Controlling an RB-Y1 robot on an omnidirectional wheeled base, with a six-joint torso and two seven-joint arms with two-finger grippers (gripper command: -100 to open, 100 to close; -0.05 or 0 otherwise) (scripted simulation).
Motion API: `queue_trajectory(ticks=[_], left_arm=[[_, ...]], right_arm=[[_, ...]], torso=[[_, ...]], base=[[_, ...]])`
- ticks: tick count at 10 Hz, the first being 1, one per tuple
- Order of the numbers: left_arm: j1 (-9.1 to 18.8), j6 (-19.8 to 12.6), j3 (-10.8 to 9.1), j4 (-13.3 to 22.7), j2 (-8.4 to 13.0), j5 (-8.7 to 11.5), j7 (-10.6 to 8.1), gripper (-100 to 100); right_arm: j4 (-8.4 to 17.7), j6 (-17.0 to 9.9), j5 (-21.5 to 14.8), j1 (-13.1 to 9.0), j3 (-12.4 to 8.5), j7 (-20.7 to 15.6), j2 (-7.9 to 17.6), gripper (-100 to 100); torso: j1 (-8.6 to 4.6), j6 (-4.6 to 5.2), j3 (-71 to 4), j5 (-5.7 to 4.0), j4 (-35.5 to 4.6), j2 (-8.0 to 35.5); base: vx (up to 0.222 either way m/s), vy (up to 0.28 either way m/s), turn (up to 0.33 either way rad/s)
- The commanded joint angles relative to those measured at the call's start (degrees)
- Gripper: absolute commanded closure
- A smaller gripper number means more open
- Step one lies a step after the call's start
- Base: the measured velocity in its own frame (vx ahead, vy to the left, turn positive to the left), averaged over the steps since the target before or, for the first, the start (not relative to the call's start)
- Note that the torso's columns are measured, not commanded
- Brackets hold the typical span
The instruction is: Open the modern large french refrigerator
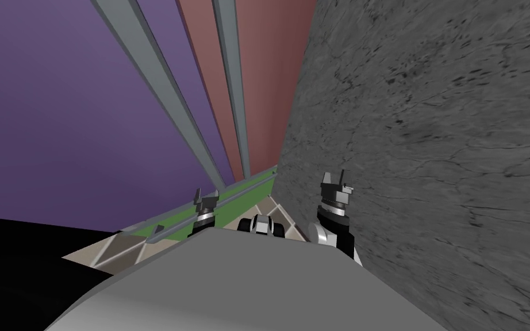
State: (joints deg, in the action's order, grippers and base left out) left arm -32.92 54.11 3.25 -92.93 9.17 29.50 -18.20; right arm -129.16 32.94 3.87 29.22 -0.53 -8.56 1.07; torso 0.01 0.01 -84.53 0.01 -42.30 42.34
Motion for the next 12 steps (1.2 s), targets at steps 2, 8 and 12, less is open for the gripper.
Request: queue_trajectory(ticks=[2, 8, 12], left_arm=[[-2.7, -2.2, 0.17, -4.1, 1.5, 3.9, 0.53, -100], [-9.7, -7.6, 0.8, -14.5, 5.5, 14.0, 1.96, -100], [-14.6, -11.9, 1.24, -21.5, 8.3, 20.8, 3.14, -100]], right_arm=[[0.0, 0.0, 0.0, 0.0, 0.0, 0.0, 0.0, 0], [0.0, 0.0, 0.0, 0.0, 0.0, 0.0, 0.0, 0], [0.0, 0.0, 0.0, 0.0, 0.0, 0.0, 0.0, 0]], torso=[[-0.04, -0.01, 0.0, -0.01, 0.0, 0.0], [-0.07, 0.0, -0.1, -0.02, 0.0, -0.1], [0.02, -0.01, 0.0, 0.0, 0.0, 0.0]], base=[[0.051, -0.035, 0.079], [0.067, -0.044, 0.115], [0.077, -0.054, 0.134]])
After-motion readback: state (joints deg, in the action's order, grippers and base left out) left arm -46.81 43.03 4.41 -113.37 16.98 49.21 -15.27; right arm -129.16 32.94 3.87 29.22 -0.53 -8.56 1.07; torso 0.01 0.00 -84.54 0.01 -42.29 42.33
